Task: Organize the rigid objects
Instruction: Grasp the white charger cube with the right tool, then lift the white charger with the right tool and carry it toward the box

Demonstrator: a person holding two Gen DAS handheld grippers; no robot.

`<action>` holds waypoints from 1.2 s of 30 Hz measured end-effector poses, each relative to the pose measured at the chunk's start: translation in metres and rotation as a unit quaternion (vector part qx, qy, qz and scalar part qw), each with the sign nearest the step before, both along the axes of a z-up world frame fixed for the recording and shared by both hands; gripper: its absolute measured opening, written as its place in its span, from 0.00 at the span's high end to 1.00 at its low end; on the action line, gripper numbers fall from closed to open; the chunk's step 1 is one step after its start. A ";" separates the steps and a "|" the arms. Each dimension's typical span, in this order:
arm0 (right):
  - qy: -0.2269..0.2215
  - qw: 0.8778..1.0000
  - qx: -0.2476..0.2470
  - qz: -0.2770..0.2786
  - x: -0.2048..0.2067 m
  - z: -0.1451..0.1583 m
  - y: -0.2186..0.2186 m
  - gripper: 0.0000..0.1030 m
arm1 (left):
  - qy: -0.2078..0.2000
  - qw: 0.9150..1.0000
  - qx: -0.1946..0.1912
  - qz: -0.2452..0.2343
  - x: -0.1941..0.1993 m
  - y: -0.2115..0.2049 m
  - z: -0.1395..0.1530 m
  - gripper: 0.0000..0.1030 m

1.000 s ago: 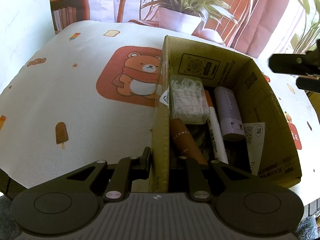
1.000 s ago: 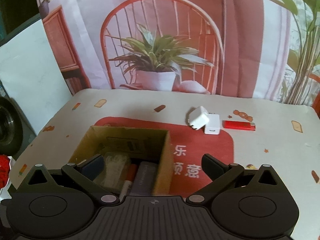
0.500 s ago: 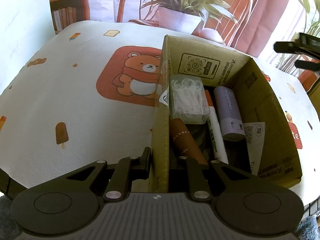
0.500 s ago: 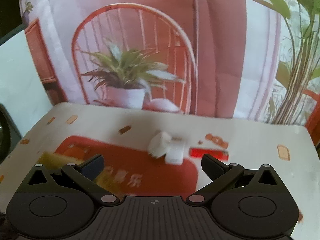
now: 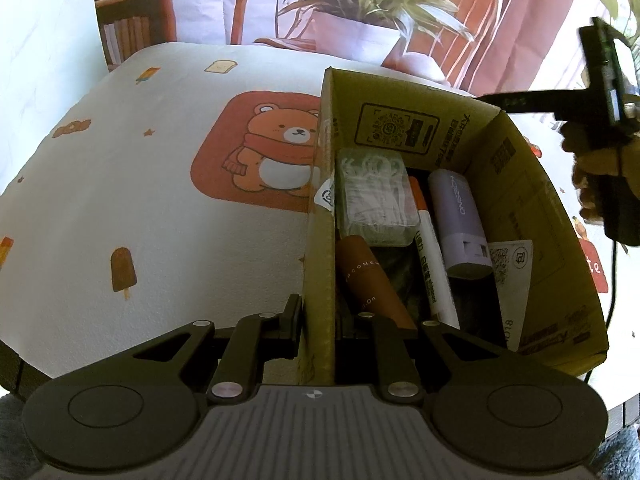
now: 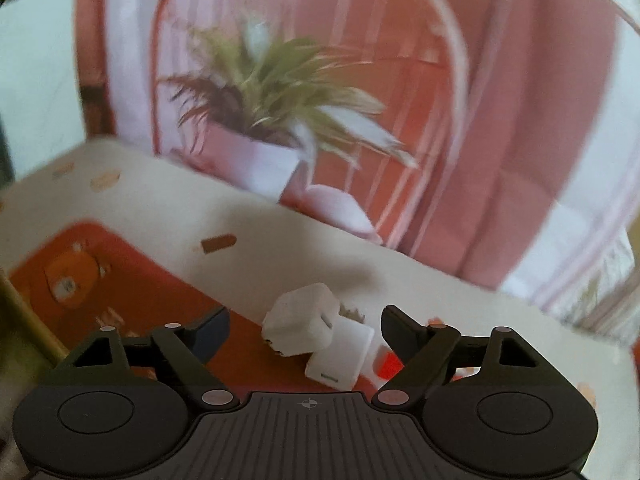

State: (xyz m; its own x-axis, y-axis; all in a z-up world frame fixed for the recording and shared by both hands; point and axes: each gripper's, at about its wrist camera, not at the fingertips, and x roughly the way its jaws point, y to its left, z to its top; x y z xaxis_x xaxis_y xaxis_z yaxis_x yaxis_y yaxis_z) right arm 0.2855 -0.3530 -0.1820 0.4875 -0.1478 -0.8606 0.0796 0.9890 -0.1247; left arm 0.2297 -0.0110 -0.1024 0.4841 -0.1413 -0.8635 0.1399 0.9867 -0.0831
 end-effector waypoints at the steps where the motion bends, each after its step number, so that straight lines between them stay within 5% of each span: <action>1: -0.046 0.999 0.000 0.003 0.002 -0.003 0.002 0.24 | 0.001 1.000 -0.001 0.000 0.000 0.000 0.000 0.84; 30: 0.032 0.998 -0.057 0.025 0.043 -0.040 0.014 0.51 | 0.007 1.000 -0.001 0.000 0.003 -0.001 -0.003 0.83; 36: 0.033 0.999 -0.027 0.006 0.036 -0.032 0.008 0.51 | 0.009 1.000 -0.005 0.003 0.002 0.001 -0.005 0.83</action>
